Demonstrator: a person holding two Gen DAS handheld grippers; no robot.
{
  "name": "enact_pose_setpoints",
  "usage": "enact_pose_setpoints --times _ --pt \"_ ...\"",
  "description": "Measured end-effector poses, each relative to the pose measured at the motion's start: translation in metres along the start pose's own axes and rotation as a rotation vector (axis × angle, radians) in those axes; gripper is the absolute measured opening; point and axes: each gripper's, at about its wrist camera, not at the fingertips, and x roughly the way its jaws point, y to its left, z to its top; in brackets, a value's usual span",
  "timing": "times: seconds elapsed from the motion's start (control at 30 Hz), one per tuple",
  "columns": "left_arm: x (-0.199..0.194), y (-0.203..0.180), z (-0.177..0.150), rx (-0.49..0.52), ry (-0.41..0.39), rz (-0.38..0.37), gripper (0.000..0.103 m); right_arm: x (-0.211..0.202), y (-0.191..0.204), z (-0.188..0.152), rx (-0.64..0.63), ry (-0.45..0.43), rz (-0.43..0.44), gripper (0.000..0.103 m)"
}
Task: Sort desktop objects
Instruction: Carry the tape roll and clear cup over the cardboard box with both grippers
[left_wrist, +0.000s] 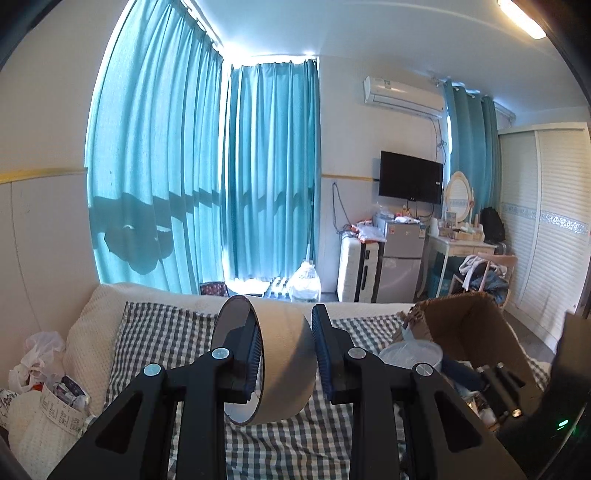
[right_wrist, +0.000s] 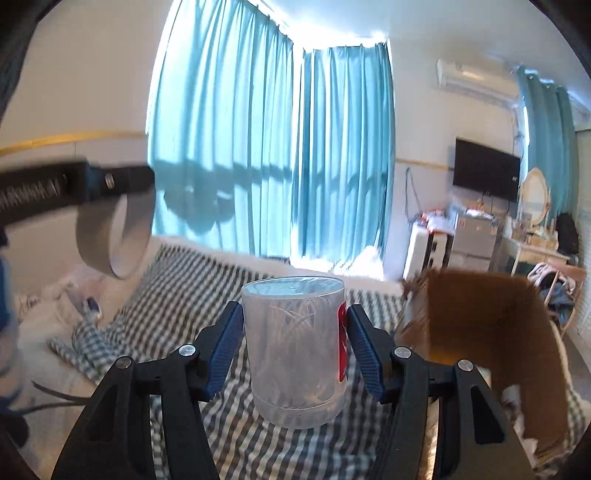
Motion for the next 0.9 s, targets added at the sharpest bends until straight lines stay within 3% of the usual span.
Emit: enact_pose_setpoints --times 0.17,0.4,0.9 --pt "-0.009 -0.013 0.017 -0.007 -0.045 -0.032 0.027 -0.032 -0.011 0.028 -0.027 -0.092 -0.049 0.057" --pt "-0.014 -0.037 0.03 0.01 -0.083 -0.076 0.027 -0.066 -0.039 0.049 -0.001 -0.153 -0.097 0.057" --pt "0.009 -0.105 0.028 0.021 -0.054 -0.223 0.027 -0.103 -0.102 0.039 0.0 -0.175 -0.251 0.057"
